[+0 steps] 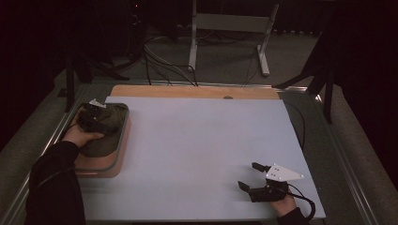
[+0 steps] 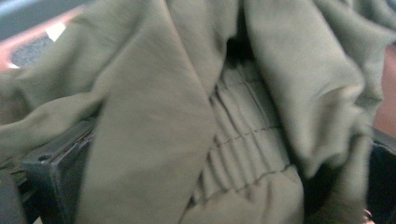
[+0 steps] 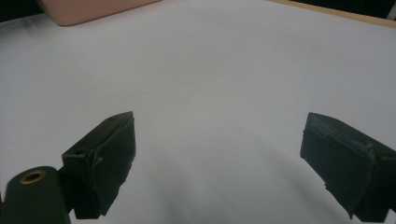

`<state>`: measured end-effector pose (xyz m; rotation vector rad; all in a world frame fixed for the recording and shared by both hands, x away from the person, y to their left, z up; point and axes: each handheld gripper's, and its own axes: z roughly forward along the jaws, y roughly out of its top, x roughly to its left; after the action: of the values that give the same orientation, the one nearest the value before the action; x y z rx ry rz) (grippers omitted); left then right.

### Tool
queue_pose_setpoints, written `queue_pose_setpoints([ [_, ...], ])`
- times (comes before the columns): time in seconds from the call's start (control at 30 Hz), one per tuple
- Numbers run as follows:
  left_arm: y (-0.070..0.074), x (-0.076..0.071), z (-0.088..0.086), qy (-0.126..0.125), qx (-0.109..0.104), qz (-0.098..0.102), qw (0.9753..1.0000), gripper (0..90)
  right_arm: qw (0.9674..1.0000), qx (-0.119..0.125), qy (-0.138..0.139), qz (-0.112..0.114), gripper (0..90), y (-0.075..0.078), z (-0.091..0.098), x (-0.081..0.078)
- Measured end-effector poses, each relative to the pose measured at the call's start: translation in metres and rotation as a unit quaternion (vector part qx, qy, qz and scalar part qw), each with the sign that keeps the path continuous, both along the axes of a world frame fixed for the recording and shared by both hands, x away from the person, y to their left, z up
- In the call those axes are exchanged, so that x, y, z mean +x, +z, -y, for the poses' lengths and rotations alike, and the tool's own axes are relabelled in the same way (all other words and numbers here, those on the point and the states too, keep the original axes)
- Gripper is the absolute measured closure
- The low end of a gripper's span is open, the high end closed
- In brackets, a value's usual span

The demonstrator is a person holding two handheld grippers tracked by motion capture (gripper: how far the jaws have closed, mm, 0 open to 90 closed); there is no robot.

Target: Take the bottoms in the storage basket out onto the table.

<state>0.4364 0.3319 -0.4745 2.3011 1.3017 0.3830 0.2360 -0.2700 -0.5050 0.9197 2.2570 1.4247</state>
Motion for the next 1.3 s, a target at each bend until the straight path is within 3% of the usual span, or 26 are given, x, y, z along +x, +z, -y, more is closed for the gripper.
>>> queue_pose_setpoints([
  [0.13,-0.002,0.001,0.002,-0.006,0.006,-0.015,0.9998,18.4,1.0,-0.002,-0.001,-0.001,10.4,0.0,0.0,0.0],
  [0.23,-0.002,0.001,0.0,-0.003,0.0,-0.022,0.9998,32.7,1.0,-0.003,-0.001,0.0,10.4,0.0,0.0,0.0],
  [0.3,-0.001,0.001,-0.004,-0.001,-0.016,-0.031,0.9994,41.3,1.0,-0.003,-0.002,0.0,10.3,0.0,0.0,0.0],
  [0.4,-0.001,0.0,-0.005,0.001,-0.019,-0.034,0.9992,48.1,1.0,-0.002,-0.003,-0.001,10.4,0.0,0.0,0.0],
  [0.5,0.002,0.001,-0.005,0.012,-0.023,-0.049,0.9985,52.1,1.0,-0.004,-0.005,-0.001,10.6,0.0,0.0,0.0],
  [0.77,0.006,-0.003,-0.007,0.013,-0.032,-0.064,0.9973,58.0,1.0,0.001,-0.008,0.0,10.6,0.001,0.001,0.0],
  [0.97,0.01,-0.008,-0.009,0.007,-0.032,-0.063,0.9975,58.5,0.9999,0.001,-0.01,0.003,10.6,0.002,0.002,0.0],
  [1.13,0.02,-0.016,-0.015,0.011,-0.061,-0.055,0.9965,59.2,0.9999,0.003,-0.012,0.004,10.6,0.002,0.002,0.0],
  [1.3,0.025,-0.021,-0.016,0.008,-0.066,-0.048,0.9966,59.3,0.9999,0.004,-0.014,0.005,10.6,0.003,0.003,0.0],
])
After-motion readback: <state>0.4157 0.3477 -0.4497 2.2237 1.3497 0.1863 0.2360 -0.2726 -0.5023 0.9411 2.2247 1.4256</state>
